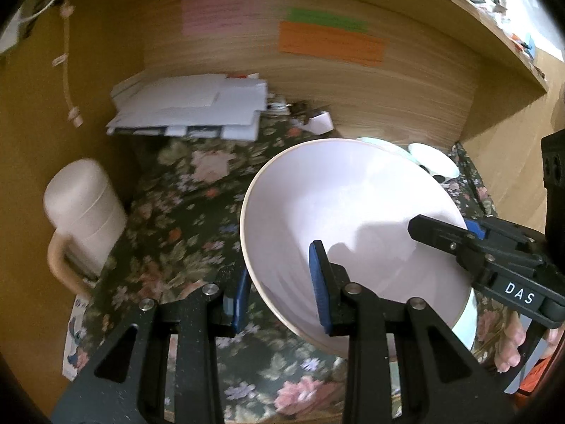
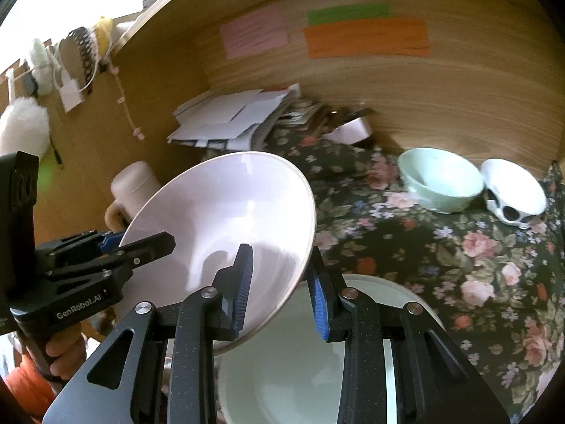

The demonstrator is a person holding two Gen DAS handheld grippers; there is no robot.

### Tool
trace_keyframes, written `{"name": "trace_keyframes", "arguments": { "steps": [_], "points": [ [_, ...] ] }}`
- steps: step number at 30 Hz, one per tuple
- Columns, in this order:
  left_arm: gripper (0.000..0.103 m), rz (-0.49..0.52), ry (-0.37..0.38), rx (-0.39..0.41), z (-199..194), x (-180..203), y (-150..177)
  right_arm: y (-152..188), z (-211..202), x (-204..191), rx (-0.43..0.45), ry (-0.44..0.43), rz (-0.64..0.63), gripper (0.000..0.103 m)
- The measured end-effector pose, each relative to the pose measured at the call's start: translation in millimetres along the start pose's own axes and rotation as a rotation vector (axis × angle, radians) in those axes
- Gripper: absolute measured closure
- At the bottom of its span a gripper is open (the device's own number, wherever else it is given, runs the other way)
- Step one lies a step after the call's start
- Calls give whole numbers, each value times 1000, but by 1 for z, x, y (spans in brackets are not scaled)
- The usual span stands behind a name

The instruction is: Organize plates and bowls

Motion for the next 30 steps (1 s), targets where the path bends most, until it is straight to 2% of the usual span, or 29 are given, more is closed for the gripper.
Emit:
{"name": "trace_keyframes", "arguments": {
  "steps": [13, 30],
  "points": [
    [71, -69, -52, -41, -10, -47, 38, 20, 39, -40, -112, -39, -55, 75],
    [71, -136, -42, -129, 13, -81, 74, 44, 84, -44, -264, -28, -81, 75]
  ]
}}
Point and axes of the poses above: each gripper's, at about its wrist camera, not at the fingertips, and z roughly the way its jaws point, x to its right, y to its underside, the point moved 4 cm from there along z, roughly the way its jaws point, and after that the axes turned 7 degrees about x, right-handed, at the moved point
